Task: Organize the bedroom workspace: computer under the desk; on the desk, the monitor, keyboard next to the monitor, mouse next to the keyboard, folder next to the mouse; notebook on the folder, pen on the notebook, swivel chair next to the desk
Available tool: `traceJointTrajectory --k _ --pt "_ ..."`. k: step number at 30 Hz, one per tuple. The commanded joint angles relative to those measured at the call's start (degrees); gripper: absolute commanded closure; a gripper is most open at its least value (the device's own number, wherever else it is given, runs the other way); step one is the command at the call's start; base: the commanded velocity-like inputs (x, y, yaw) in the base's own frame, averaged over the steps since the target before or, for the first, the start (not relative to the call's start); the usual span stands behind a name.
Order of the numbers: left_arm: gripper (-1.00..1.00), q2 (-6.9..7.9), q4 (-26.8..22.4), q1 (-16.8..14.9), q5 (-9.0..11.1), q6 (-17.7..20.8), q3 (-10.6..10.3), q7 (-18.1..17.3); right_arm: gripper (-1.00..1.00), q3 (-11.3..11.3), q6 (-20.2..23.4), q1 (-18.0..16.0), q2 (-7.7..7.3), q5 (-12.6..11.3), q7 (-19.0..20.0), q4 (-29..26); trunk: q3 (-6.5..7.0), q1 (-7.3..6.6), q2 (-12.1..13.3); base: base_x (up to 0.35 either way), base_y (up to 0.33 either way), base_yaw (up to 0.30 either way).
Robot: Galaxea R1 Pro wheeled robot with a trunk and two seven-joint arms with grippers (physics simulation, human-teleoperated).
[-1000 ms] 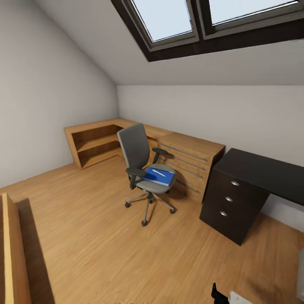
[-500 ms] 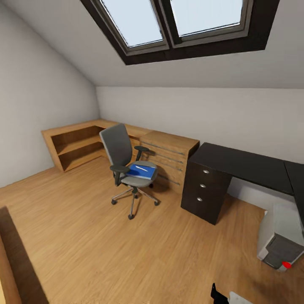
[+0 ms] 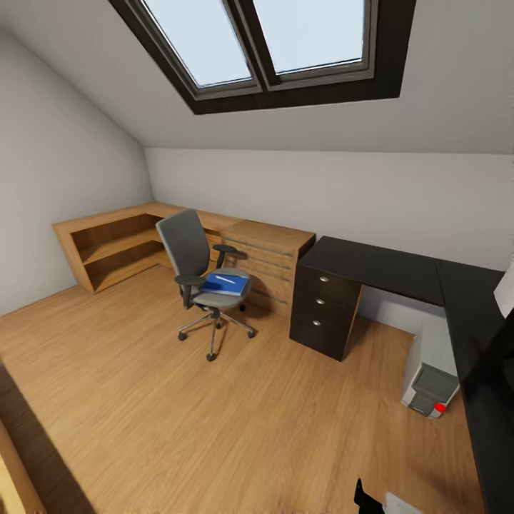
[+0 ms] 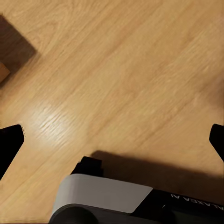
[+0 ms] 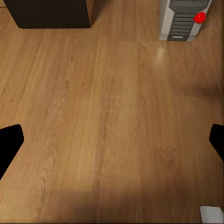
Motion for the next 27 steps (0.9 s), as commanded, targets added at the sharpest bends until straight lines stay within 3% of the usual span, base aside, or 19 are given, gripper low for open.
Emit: traceJointTrajectory --k 1,18,27 --pt "-1.0 0.05 0.02 -0.03 0.59 -0.25 -0.46 0.46 -1.0 0.35 -0.27 -0.05 0.03 -0.55 -0.01 0.13 0.13 -0.26 0.38 -0.195 0.0 -0.009" --pt "-1.0 0.04 0.02 -0.04 0.59 -0.35 -0.44 0.57 -1.0 0.35 -0.27 -0.02 0.07 -0.55 -0.01 0.04 3.18 -3.99 7.2 -0.028 0.0 -0.001" --pt "-1.0 0.07 0.02 -0.02 0.59 -0.36 -0.44 0.57 -1.0 0.35 -0.27 -0.07 0.08 -0.54 -0.01 0.04 4.8 -5.97 10.81 -0.289 0.0 0.0"
